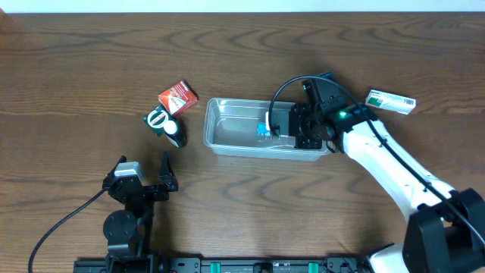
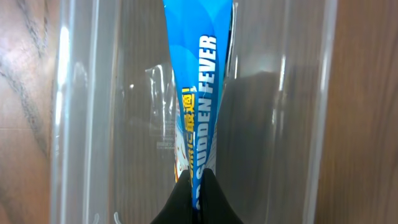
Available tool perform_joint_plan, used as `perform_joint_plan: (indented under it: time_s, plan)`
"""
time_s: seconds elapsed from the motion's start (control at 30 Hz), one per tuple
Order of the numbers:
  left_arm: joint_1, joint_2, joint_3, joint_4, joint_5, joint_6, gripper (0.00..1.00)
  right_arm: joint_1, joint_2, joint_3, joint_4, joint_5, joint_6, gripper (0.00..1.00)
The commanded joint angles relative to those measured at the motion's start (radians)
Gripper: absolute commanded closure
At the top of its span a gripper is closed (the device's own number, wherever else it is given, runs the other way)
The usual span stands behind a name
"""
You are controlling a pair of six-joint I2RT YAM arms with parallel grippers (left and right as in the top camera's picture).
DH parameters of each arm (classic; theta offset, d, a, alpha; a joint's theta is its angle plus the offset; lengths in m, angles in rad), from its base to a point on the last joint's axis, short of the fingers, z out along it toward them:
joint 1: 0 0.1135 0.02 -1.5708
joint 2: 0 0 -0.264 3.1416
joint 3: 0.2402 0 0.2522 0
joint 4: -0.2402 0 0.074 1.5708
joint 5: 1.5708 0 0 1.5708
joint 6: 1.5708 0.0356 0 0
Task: Pack container
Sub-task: 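Lower the blue box into the container and release it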
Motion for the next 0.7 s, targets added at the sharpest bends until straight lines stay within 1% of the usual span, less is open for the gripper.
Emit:
perform_joint_plan:
  time_s: [0.0, 0.33, 0.67]
  plan:
    - [0.005, -0.005, -0.032, -0.011, -0.002, 0.006, 0.02, 0.0, 0.014, 0.013, 0.016, -0.002, -0.029, 0.99]
    - [0.005, -0.005, -0.032, -0.011, -0.002, 0.006, 0.02, -0.035, 0.051, 0.013, 0.037, -0.002, -0.029, 0.99]
    - [0.005, -0.005, -0.032, -0.011, -0.001, 0.006, 0.02, -0.039, 0.074, 0.013, 0.052, -0.002, -0.028, 0.98]
